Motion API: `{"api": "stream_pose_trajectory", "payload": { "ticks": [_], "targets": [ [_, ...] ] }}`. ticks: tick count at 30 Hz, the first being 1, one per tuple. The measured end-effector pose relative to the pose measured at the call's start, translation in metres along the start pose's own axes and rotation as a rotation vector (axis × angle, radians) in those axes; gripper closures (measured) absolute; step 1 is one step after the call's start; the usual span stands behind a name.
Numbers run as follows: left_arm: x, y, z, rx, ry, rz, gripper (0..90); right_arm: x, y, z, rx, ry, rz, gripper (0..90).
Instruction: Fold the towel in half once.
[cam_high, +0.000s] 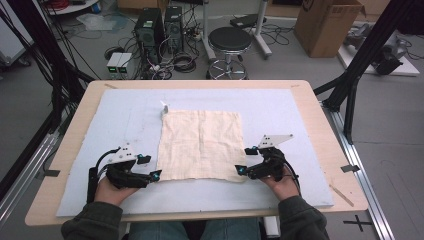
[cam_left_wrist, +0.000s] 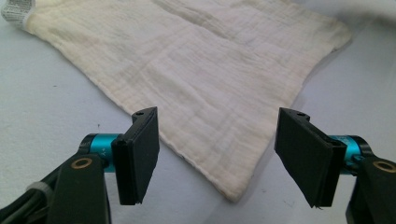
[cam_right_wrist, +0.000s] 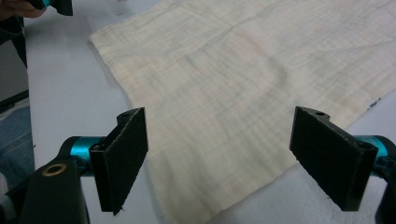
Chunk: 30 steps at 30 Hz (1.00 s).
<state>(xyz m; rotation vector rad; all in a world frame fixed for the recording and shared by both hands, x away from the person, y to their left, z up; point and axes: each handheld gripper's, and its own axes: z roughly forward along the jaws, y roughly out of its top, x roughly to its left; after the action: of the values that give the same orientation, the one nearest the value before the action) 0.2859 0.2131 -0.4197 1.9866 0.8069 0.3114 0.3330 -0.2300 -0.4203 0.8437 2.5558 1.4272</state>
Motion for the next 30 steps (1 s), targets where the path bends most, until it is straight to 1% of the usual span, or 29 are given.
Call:
{"api": "stream_pose_trajectory", "payload": {
  "ticks": [2,6,8,10,12,15,20,21,23,24,25,26,28,30],
  "targets": [
    [0.000,0.000,0.000,0.000,0.000,-0.005,31.4,-0.001,0.000,0.000,-0.001,0.001,0.006,18.2],
    [0.000,0.000,-0.002,0.001,-0.001,0.000,31.5,0.000,0.000,0.000,-0.001,-0.007,0.000,17.8],
    [0.000,0.000,-0.002,-0.003,-0.003,-0.004,31.6,0.000,0.000,0.000,0.002,-0.007,0.002,17.2],
    [0.001,0.000,-0.003,0.002,0.001,0.002,31.6,-0.001,0.000,0.000,0.005,-0.009,0.001,16.6],
    [0.001,-0.001,-0.003,-0.006,0.000,-0.011,31.6,-0.001,0.000,0.001,0.005,-0.014,0.001,16.4],
    [0.004,-0.001,-0.004,-0.001,0.004,-0.014,31.6,-0.003,-0.001,0.001,0.003,-0.020,0.002,15.9],
    [0.004,0.000,-0.003,-0.009,0.019,-0.016,31.6,-0.005,-0.001,0.003,0.008,-0.028,0.005,13.2],
    [0.003,0.000,-0.003,-0.009,0.018,-0.021,31.6,-0.006,-0.001,0.004,0.002,-0.032,0.003,13.1],
    [0.004,0.001,-0.002,-0.002,0.024,-0.016,31.8,-0.007,-0.001,0.005,-0.003,-0.037,-0.004,13.2],
    [0.004,0.001,-0.002,-0.005,0.027,-0.022,32.1,-0.007,0.000,0.005,-0.002,-0.041,0.001,13.2],
    [0.005,0.001,-0.002,-0.005,0.027,-0.025,32.2,-0.009,0.000,0.006,-0.005,-0.047,-0.004,13.2],
    [0.005,0.002,-0.002,-0.004,0.031,-0.024,32.2,-0.010,0.001,0.006,-0.003,-0.042,0.010,13.2],
    [0.007,0.004,-0.003,-0.023,0.034,-0.035,32.5,-0.012,0.002,0.005,-0.009,-0.041,0.018,13.2],
    [0.009,0.005,-0.004,-0.026,0.041,-0.041,32.6,-0.014,0.003,0.006,-0.010,-0.039,0.022,13.2]
  ]
}}
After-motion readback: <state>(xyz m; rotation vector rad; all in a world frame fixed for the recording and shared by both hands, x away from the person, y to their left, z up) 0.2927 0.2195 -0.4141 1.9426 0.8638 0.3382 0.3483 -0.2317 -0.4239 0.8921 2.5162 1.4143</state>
